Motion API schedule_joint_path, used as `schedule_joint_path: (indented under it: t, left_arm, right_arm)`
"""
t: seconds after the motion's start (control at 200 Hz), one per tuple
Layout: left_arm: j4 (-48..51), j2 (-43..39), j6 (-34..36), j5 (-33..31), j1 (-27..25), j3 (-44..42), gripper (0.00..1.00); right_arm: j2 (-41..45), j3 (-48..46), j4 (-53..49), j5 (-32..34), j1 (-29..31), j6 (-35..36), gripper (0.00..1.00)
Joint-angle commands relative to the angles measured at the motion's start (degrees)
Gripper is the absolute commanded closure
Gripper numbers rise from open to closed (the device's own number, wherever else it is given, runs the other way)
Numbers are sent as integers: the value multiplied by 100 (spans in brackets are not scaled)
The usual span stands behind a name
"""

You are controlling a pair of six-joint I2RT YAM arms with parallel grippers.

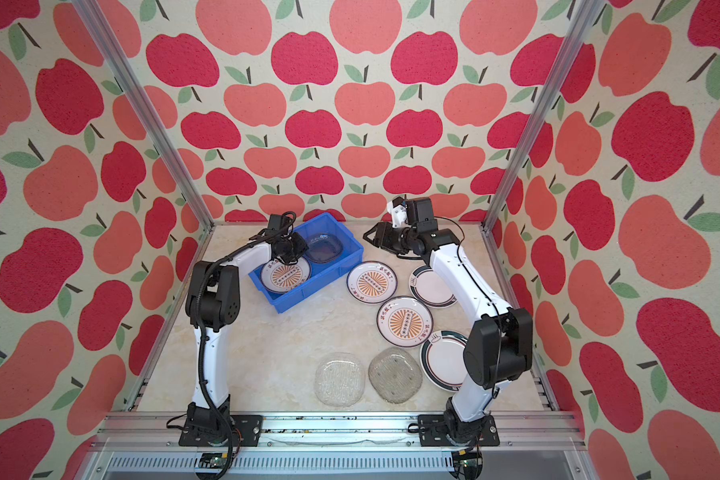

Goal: Place the plates into the plastic bin on the countertop
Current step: 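Withdraw the right gripper and move the left gripper toward the nearer glass plates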

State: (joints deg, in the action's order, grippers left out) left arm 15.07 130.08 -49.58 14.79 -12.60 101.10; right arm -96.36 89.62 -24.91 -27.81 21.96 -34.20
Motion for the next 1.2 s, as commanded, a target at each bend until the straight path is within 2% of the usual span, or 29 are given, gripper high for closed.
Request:
schedule_joint_path:
  t: [0.0,0.155,0.31,0.365,0.395,0.405,0.56,0.65,0.705,0.77,0.82,0.94,1.031,1.196]
  left_arm:
    - [233,-234,181,-171,23,216,68]
    - [380,-392,365,-246,34,386,45]
    - [433,-635,621,-243,47,559,33]
    - [527,-717,820,-233,46,719,18]
    - [586,-765,928,-216,41,819,2]
    - [594,-789,971,-207,39,847,0]
    - [386,-1480,1481,64,-62,601,1]
    - [330,-2064,1679,428,-154,16,1]
    - [139,-2470,1687,732,-189,-636,1]
    - [-26,-3058,1691,1032,-238,-1339,1]
    - [124,-3496,1750,1197,-305,-1699,1]
    - [1110,-4446,2312,1489,-691,-2249,1]
    - [1407,-5293,2451,1075,-1310,-3027,1]
    - [1842,-6431,1935,271,-2282,-4393,2]
  right_arm:
    - [108,-6,36,-93,-25,-43,49]
    - [157,6,11,-95,9,-4,49]
    - [169,61,-27,-75,75,72,49]
    - [144,105,-64,-102,100,149,50]
    - [127,124,-96,-99,118,211,49]
    - [122,125,-107,-94,130,236,49]
    - [46,-64,-308,-10,181,609,49]
    - [139,-364,-485,14,267,818,49]
    - [279,-630,-535,15,352,929,49]
    - [479,-905,-685,64,522,1126,37]
    - [625,-1066,-929,208,686,1304,33]
    - [930,-1456,-1440,529,1080,1571,34]
    - [1159,-1910,-1544,573,1335,1520,38]
    - [1583,-2704,-1152,499,1632,1144,51]
